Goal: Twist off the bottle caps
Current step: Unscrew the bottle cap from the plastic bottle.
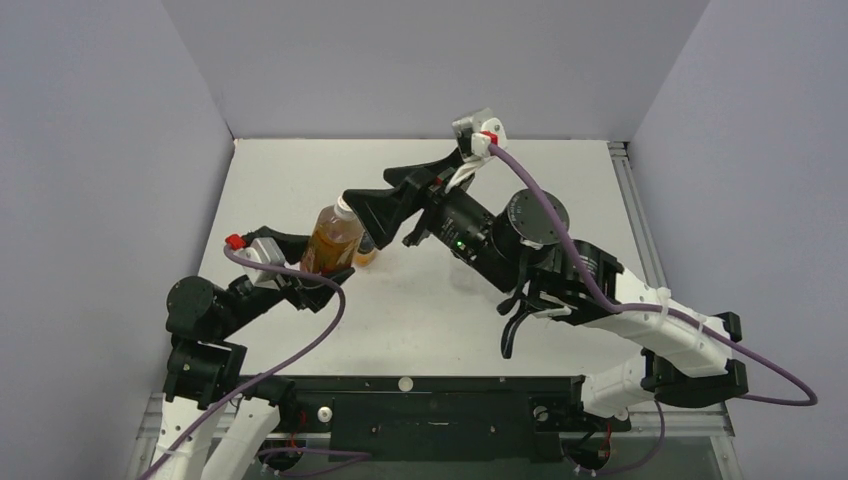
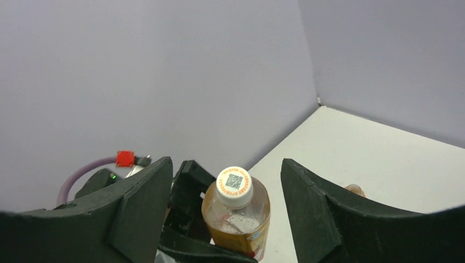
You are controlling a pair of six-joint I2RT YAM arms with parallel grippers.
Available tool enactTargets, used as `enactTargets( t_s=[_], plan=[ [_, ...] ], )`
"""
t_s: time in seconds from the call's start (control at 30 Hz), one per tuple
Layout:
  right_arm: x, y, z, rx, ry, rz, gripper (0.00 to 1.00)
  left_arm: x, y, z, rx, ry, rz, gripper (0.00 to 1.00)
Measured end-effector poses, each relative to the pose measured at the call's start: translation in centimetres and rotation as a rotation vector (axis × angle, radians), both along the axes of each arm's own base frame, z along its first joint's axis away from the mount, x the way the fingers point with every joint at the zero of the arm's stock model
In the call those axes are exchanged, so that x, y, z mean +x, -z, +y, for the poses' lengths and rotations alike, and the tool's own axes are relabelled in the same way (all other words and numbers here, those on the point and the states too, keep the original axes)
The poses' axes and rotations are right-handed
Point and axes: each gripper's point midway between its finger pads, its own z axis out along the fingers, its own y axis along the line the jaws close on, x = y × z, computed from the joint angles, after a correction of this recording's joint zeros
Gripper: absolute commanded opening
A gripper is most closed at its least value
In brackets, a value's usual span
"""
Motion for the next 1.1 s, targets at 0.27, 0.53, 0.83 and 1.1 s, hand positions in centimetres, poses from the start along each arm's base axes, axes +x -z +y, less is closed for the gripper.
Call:
enactTargets(
  t_s=[0.27, 0.53, 0.83, 1.1],
  plan=[
    [2.5, 4.4, 2.4, -0.112, 0.174, 0.080, 0.67, 1.4, 1.4, 1.8, 0.071, -0.136, -0.082, 0.05],
    [2.8, 5.0, 2.9, -0.089, 0.196, 0.110, 0.62, 2.1, 3.0, 2.8, 0.131, -0.196, -0.108, 0.04],
    [3.0, 5.4, 3.7, -0.068, 0.202, 0.127, 0.57, 2.3, 3.3, 3.1, 0.152, -0.217, -0.111, 0.04],
    [3.6, 7.6, 5.3, -0.112, 0.221, 0.140, 0.50, 2.3, 3.4, 3.1, 0.156, -0.217, -0.110, 0.04]
  ],
)
